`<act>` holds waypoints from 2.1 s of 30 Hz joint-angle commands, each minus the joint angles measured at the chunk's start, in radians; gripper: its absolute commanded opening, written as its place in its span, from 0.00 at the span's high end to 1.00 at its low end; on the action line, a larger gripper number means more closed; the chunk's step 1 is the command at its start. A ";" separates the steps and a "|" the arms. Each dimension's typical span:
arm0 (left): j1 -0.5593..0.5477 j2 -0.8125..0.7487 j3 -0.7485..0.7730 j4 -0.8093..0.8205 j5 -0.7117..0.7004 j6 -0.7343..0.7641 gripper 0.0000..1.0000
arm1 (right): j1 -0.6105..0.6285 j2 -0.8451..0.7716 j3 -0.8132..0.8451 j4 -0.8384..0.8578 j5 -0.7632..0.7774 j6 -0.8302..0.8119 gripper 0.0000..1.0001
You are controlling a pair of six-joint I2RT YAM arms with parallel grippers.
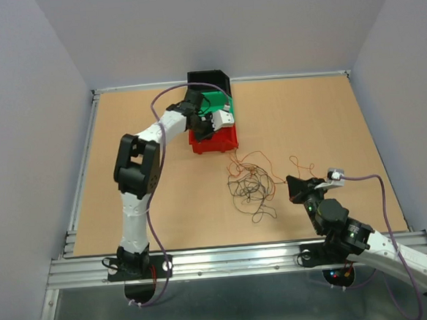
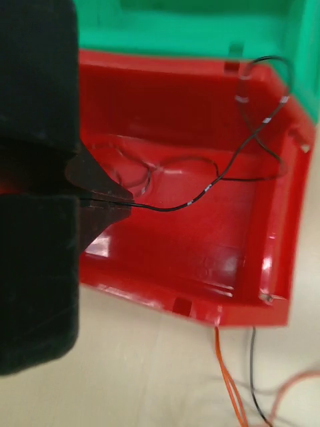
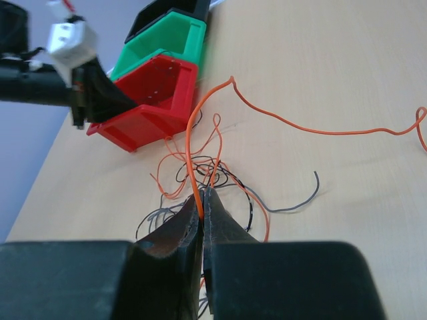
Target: Untangle the cables
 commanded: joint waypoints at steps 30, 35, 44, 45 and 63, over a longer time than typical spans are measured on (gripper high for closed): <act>0.116 -0.650 -0.162 -0.071 -0.141 -0.013 0.01 | 0.000 0.587 0.388 0.244 -0.408 -0.330 0.96; 0.118 -0.814 -0.401 0.280 -0.247 -0.218 0.01 | 0.000 0.654 0.436 0.282 -0.439 -0.333 0.96; 0.122 -0.977 -0.771 0.799 0.084 -0.542 0.01 | 0.000 0.712 0.450 0.350 -0.603 -0.394 0.97; 0.121 -0.959 -0.774 0.790 0.177 -0.553 0.01 | 0.000 0.713 0.458 0.347 -0.610 -0.399 0.97; 0.011 -0.982 -0.779 1.005 0.207 -0.636 0.01 | 0.000 0.789 0.681 0.211 -0.630 -0.368 0.97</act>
